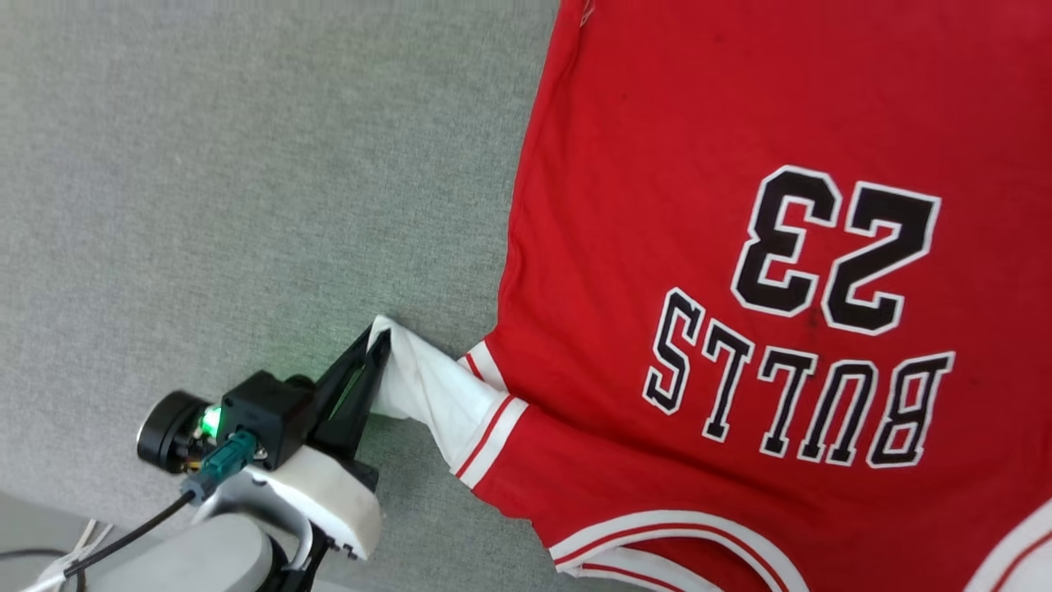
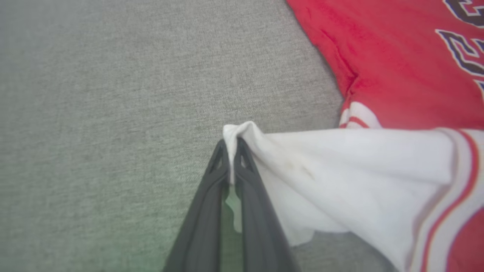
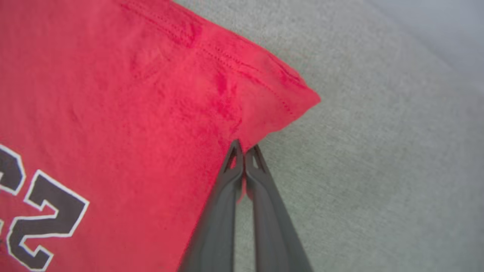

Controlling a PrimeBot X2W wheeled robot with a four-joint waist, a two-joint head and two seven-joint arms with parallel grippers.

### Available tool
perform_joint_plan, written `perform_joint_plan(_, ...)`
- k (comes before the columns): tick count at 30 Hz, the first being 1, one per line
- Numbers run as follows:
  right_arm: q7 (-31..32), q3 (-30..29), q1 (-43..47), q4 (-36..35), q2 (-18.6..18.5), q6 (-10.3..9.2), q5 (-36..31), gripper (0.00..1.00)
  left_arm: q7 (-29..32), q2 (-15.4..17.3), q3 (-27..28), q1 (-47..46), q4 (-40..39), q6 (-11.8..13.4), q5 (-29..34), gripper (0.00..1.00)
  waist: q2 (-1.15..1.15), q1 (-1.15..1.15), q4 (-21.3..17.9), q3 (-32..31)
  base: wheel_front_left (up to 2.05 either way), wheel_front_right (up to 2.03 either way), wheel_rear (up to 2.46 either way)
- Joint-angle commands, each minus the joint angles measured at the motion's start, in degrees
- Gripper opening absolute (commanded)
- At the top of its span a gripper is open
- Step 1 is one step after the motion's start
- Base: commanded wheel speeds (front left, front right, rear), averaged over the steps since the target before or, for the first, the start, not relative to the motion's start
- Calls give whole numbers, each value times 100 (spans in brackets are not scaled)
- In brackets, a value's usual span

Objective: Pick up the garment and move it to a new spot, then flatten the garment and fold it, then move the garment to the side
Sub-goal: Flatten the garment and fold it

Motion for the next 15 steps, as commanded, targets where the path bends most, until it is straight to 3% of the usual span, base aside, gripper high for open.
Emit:
perform_joint_plan(1, -126, 80, -16, -100, -58, -2, 80, 0, 34, 31, -10, 156, 53, 54, -66, 0, 0, 0, -173, -331, 0, 0, 0)
perform_joint_plan(7, -601, 660, 331, -784, -560, -3, 600, 0, -9, 190, 53, 504, -18, 198, -208, 0, 0, 0, -507, -1009, 0, 0, 0)
perform_joint_plan(15, -1260, 772, 1858, -1874, -1760, -3, 1313, 0, -41, 479, 157, 1025, -211, 441, -452, 0, 0, 0, -984, -1634, 0, 0, 0)
